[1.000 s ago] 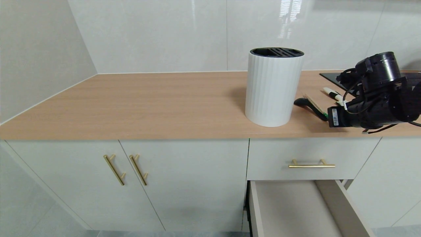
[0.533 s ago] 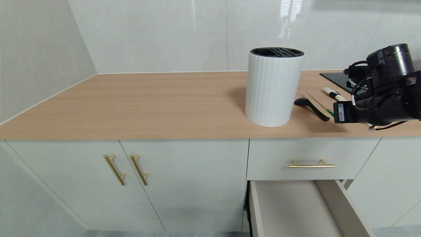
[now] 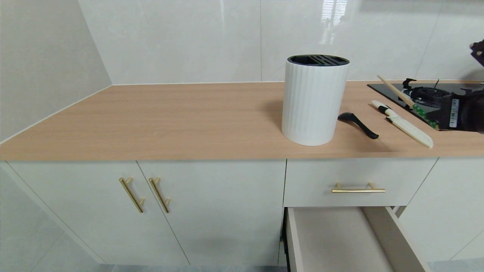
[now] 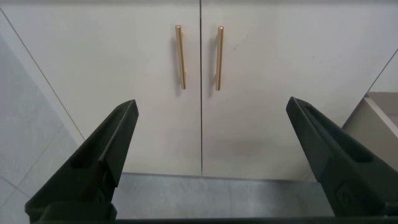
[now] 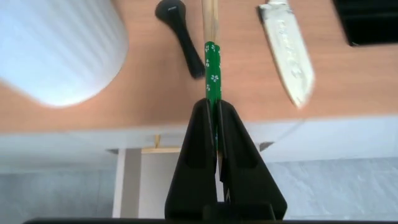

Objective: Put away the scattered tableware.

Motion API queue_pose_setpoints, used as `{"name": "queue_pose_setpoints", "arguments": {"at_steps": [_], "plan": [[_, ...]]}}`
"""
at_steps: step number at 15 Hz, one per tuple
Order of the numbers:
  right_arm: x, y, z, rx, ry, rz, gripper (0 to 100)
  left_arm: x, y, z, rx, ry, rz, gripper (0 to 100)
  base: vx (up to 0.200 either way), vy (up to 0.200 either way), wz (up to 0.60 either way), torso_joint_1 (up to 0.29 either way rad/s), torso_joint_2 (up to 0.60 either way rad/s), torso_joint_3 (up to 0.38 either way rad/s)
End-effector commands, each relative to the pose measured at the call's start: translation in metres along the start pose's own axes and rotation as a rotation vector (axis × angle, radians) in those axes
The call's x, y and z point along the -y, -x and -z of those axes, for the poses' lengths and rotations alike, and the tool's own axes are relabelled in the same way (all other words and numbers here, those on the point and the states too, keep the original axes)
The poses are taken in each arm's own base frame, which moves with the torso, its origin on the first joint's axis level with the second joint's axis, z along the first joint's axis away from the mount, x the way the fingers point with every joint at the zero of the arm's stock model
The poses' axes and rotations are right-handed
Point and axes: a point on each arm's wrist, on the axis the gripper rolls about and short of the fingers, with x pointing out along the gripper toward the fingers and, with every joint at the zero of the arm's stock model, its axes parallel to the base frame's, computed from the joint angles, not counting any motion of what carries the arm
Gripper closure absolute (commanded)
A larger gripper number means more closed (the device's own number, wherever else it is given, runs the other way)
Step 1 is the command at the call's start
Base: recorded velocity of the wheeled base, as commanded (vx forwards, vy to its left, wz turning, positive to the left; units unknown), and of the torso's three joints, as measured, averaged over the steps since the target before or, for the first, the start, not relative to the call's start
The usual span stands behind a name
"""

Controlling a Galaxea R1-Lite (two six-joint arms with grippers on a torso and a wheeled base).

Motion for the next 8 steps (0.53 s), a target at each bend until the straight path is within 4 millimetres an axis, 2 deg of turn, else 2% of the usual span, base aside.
{"name": "queue_pose_setpoints", "arguments": {"at_steps": [1,6,8], "plan": [[0.006,0.051,0.012,0.042,-0.018,-0.096,100,0.000,0.000,0.000,-0.001,0.001,-0.001,0,0.000,0.000,0.00,0.000,0.00,0.000],[0.028,0.120,0.051,0.140,-0.016,-0.243,100,0.000,0.000,0.000,-0.001,0.001,-0.001,0,0.000,0.000,0.00,0.000,0.00,0.000],[0.037,0.132,0.073,0.140,-0.013,-0.250,100,0.000,0.000,0.000,-0.001,-0.001,-0.001,0,0.000,0.000,0.00,0.000,0.00,0.000]]}}
